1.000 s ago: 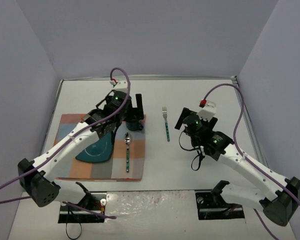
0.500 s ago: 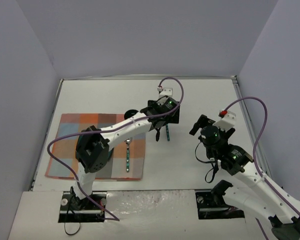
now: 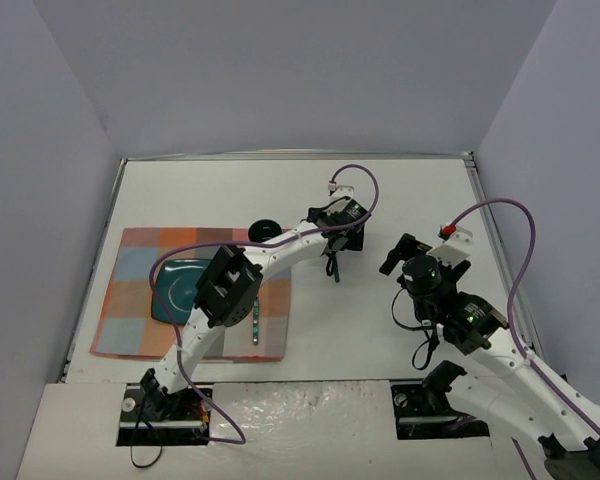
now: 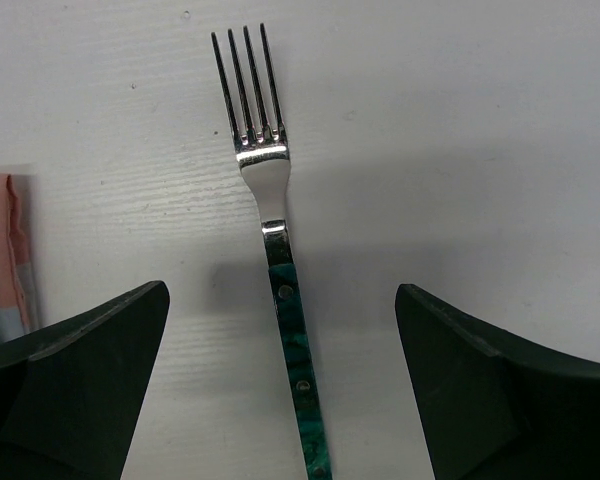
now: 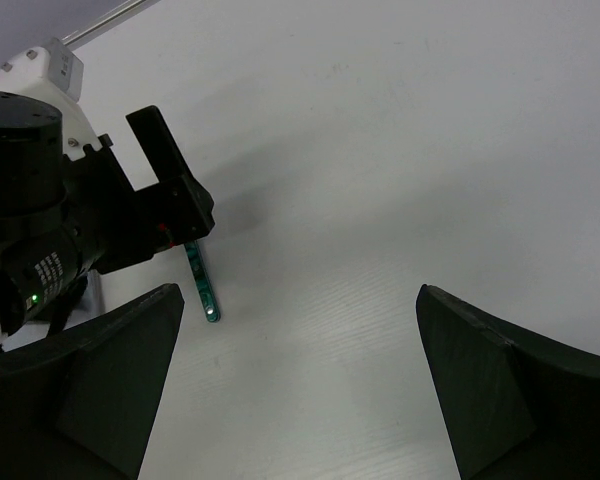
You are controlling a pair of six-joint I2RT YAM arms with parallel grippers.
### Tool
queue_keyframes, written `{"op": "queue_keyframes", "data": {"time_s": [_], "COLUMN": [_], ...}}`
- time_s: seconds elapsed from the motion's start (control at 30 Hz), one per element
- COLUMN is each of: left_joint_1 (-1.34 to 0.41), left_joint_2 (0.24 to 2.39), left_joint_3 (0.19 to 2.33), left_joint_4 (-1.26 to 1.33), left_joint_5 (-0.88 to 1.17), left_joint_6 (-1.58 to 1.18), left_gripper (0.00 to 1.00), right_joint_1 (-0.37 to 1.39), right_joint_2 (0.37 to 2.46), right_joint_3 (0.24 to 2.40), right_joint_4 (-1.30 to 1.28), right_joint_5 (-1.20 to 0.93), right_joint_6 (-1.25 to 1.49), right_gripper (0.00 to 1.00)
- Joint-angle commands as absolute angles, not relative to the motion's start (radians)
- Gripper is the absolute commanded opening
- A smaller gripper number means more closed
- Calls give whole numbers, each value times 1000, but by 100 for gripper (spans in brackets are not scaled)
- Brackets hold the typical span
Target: Set the dinner table for one person
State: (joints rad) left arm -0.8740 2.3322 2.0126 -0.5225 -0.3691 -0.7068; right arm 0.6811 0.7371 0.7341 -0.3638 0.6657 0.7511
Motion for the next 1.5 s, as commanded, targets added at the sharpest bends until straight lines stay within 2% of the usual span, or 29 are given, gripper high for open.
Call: {"op": "queue_keyframes", "data": {"time_s": [0.0, 0.27, 0.5, 0.67, 1.0, 1.1, 1.23, 1.47], "left_joint_1": [-849, -838, -838, -838, -838, -838, -838, -833], "left_joint_2": [2333, 2378, 2413, 2426, 2443, 2434, 2363, 2085], "left_joint_3": [2091, 2112, 2120, 2121, 2112, 2106, 2085, 2002], "left_joint_4": [-544, -543, -549, -564, -583, -575, -553, -520], "left_joint_5": [-346, -324, -311, -313, -308, -308, -326, -337], "left_joint_6": [-745, -766, -775, -772, -752, -716, -616, -393], "left_gripper": [92, 83, 72, 57, 10, 0, 0, 0], "right_joint_1": [676, 676, 678, 677, 677, 676, 676, 678], "right_joint_2": [721, 715, 710, 703, 694, 690, 674, 636], "right_joint_3": [726, 715, 712, 709, 704, 704, 701, 710], "right_joint_4": [-337, -339, -339, -342, -344, -344, -342, -344], "right_joint_5": [675, 666, 669, 669, 667, 664, 664, 634], "right_joint_6": [770, 761, 759, 758, 765, 764, 761, 730], "right_gripper": [99, 99, 99, 99, 99, 99, 99, 98]}}
